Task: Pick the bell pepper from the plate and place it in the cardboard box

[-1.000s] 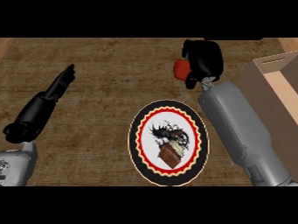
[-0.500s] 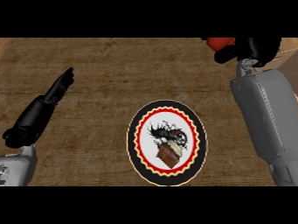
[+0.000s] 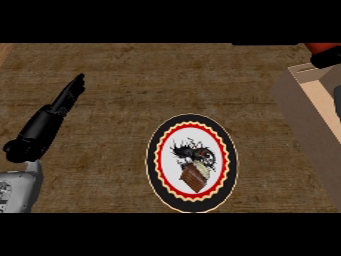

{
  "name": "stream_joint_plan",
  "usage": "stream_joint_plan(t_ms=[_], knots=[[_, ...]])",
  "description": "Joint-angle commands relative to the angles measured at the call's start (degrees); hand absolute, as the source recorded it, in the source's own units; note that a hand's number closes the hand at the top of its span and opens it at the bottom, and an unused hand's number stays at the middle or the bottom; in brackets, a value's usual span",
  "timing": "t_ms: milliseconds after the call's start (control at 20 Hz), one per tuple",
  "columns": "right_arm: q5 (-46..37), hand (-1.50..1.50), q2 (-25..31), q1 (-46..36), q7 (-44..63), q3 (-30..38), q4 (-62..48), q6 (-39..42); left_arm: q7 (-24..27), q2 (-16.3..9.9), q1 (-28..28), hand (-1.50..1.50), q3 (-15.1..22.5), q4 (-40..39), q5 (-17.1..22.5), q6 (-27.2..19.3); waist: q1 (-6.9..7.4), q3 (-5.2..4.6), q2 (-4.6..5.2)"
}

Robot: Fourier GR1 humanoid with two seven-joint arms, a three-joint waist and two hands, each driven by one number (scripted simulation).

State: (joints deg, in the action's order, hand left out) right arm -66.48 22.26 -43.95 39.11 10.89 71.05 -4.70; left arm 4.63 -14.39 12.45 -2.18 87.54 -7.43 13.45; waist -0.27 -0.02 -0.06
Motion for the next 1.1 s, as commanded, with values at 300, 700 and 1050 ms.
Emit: stream_joint_plan(t_ms=[300, 700, 1050], knots=[[11.25, 1.5, 8.92, 5.63, -7.95, 8.55, -10.78, 15.86, -2.17, -0.93, 2.13, 0.0, -1.46, 0.36, 0.89, 1.08, -0.11, 0.05, 0.18], [16.25, 1.5, 17.2, 11.81, -16.25, 12.27, -17.23, 26.14, -0.17, 0.16, -1.77, 0.0, 0.37, 2.88, -0.94, 0.96, 0.4, 0.05, 0.16], [22.39, -1.5, 15.86, 9.61, -23.98, 11.7, -15.59, 31.46, -1.29, 1.77, -0.44, 0.0, 0.72, 2.57, -1.47, 0.25, 0.67, 0.05, 0.14]])
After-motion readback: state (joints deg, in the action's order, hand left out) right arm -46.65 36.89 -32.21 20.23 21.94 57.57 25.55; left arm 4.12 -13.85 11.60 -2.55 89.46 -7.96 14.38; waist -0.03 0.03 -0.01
